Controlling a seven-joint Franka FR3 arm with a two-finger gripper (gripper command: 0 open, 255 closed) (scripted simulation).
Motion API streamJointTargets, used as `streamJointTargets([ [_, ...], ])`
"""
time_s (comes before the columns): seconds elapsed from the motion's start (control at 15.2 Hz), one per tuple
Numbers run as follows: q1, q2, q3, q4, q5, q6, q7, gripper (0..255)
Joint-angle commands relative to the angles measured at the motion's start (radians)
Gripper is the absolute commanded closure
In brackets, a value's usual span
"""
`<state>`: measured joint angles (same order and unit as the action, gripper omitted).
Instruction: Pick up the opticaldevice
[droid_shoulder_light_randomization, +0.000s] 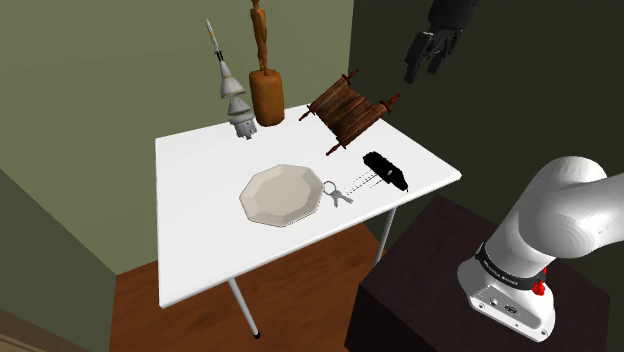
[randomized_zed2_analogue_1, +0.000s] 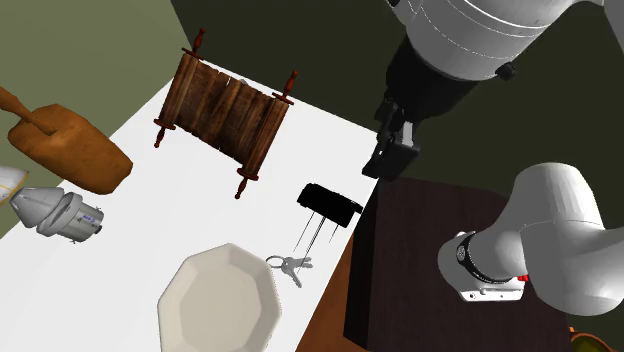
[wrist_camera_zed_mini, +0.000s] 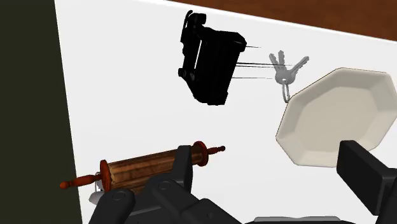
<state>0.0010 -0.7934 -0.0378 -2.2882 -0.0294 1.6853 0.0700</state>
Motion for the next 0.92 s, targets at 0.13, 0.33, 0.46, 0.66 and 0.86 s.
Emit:
streamJointTargets([
  [0.13, -0.004, 0.029, 0.002, -0.041, -0.008, 0.055, 0.004, 0],
  [0.33, -0.01, 0.081, 0.004, -0.094, -0.022, 0.14, 0.012, 0],
  [0.46, -0.014, 0.122, 0.005, -0.125, -0.032, 0.197, 0.018, 0],
  [0.66, -0.022, 0.193, 0.006, -0.162, -0.047, 0.283, 0.028, 0],
  [0.86, -0.031, 0.274, 0.008, -0.189, -0.064, 0.37, 0.04, 0],
])
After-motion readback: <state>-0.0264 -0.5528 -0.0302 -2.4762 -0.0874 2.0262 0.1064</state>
